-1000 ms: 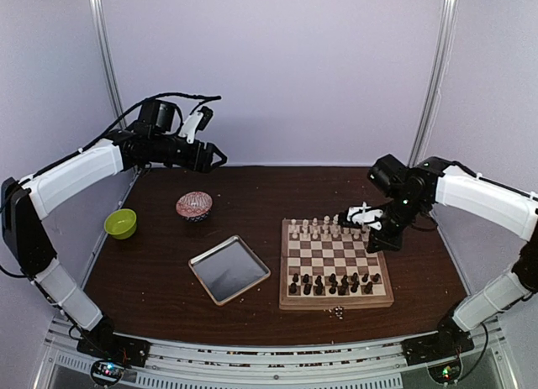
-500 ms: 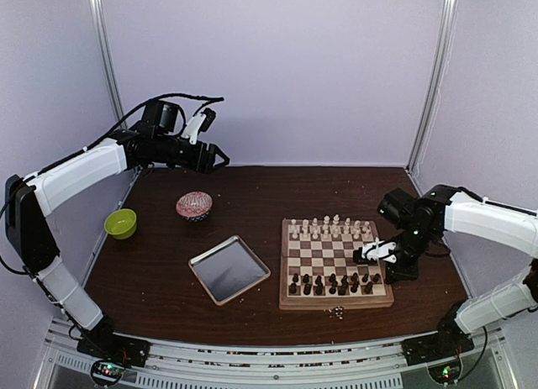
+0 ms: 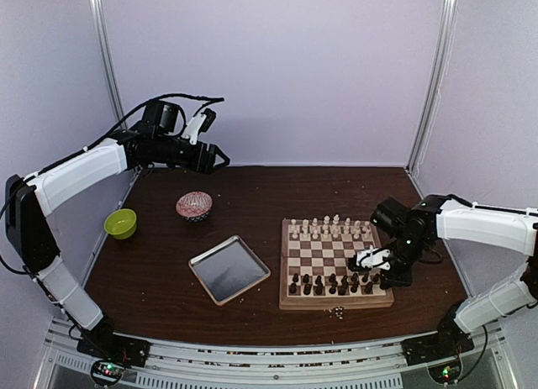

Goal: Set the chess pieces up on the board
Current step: Place the rook at a8.

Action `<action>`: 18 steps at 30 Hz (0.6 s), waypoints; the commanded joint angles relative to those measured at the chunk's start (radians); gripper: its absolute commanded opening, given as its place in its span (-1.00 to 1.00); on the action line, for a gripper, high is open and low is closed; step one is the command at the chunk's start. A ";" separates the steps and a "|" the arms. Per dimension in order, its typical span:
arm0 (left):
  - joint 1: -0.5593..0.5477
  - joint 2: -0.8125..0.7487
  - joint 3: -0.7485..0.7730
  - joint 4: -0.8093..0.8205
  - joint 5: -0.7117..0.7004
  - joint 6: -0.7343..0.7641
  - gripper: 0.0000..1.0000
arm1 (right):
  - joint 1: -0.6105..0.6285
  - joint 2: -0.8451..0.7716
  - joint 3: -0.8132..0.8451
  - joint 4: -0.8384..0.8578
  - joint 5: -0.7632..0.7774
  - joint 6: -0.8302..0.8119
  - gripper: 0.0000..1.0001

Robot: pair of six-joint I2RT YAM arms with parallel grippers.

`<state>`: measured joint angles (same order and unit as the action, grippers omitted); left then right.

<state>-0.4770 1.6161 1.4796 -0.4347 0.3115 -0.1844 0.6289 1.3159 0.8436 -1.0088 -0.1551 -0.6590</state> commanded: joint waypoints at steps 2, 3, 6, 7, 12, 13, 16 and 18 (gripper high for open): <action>-0.006 0.010 0.031 0.007 0.012 -0.008 0.41 | 0.005 0.022 -0.005 0.043 0.012 0.006 -0.81; -0.006 0.010 0.031 0.007 0.011 -0.007 0.41 | 0.007 0.024 -0.005 0.045 0.009 0.006 -0.81; -0.005 0.012 0.032 0.007 0.014 -0.008 0.41 | 0.006 0.037 -0.005 0.050 0.002 0.006 -0.80; -0.005 0.013 0.033 0.005 0.014 -0.007 0.41 | 0.006 0.042 -0.006 0.050 0.004 0.005 -0.81; -0.005 0.013 0.033 0.005 0.015 -0.007 0.41 | 0.006 0.051 -0.010 0.055 0.007 -0.001 -0.80; -0.005 0.014 0.033 0.005 0.015 -0.007 0.41 | 0.006 0.054 -0.010 0.055 0.007 -0.002 -0.80; -0.005 0.015 0.034 0.003 0.015 -0.009 0.41 | 0.006 0.060 -0.012 0.053 0.009 -0.006 -0.80; -0.005 0.016 0.034 0.004 0.017 -0.009 0.41 | 0.006 0.060 -0.016 0.057 0.007 -0.008 -0.79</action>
<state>-0.4786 1.6276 1.4799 -0.4362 0.3119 -0.1856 0.6292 1.3689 0.8417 -0.9661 -0.1555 -0.6594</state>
